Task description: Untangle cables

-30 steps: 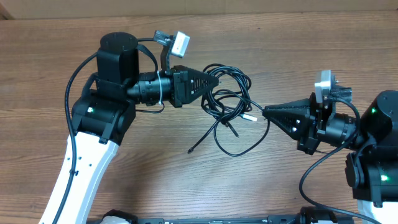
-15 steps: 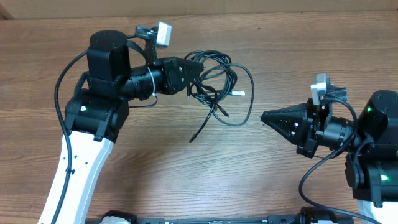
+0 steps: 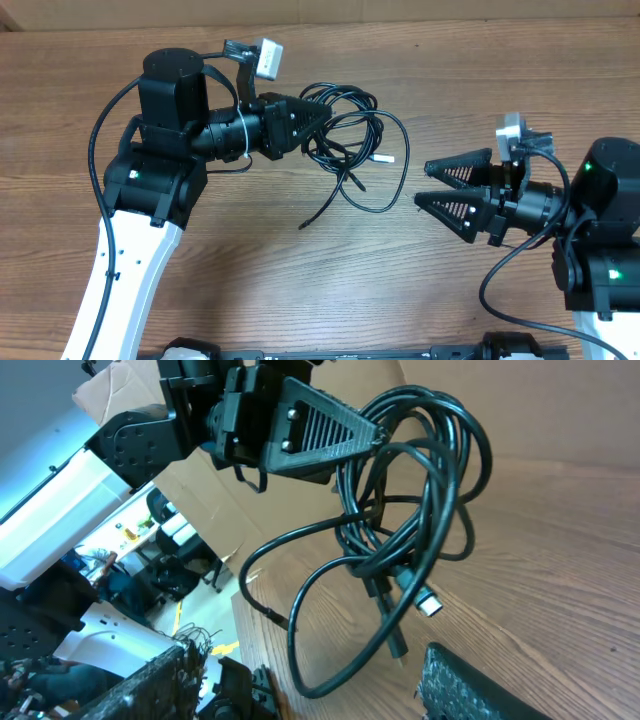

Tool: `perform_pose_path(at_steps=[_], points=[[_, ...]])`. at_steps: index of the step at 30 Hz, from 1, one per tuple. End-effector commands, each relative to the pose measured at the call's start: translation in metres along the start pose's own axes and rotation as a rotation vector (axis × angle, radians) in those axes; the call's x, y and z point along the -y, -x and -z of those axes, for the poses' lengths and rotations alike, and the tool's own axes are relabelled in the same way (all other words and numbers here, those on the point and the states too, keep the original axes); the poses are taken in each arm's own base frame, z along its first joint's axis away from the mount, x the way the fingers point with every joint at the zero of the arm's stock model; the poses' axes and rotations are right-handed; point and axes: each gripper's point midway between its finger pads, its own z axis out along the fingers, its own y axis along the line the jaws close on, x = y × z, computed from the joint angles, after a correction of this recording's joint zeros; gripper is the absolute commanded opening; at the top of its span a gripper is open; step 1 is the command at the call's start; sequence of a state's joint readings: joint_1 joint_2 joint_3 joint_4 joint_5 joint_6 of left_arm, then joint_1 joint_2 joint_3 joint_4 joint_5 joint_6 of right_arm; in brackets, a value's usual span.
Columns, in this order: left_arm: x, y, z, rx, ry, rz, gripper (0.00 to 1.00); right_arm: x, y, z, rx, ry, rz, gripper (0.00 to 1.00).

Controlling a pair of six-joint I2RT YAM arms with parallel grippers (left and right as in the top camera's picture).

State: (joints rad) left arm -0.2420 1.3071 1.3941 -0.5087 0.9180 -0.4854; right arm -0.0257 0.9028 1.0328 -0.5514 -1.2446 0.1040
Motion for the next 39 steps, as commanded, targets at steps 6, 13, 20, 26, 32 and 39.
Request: perform_pose_path(at_steps=[6, 13, 20, 26, 32, 39], points=[[-0.001, 0.016, 0.006, 0.079, 0.058, 0.206, 0.04, 0.000, 0.003, 0.001, 0.008, -0.014, -0.137, 0.68], [-0.027, 0.031, 0.012, 0.221, 0.162, 0.616, 0.04, 0.001, 0.003, 0.001, 0.011, -0.015, -0.388, 0.67], [-0.028, 0.031, 0.012, 0.242, 0.148, 0.785, 0.04, 0.001, 0.003, 0.001, 0.013, -0.014, -0.584, 0.68], [-0.029, 0.027, 0.012, 0.245, 0.139, 0.963, 0.04, 0.001, 0.003, 0.001, 0.013, -0.014, -0.622, 0.70], [-0.035, 0.016, 0.012, 0.237, 0.162, 1.139, 0.04, 0.008, 0.005, 0.001, 0.036, -0.050, -0.686, 0.70], [-0.034, 0.015, 0.011, 0.227, 0.160, 1.151, 0.04, 0.010, 0.006, 0.001, 0.045, -0.062, -0.692, 0.71]])
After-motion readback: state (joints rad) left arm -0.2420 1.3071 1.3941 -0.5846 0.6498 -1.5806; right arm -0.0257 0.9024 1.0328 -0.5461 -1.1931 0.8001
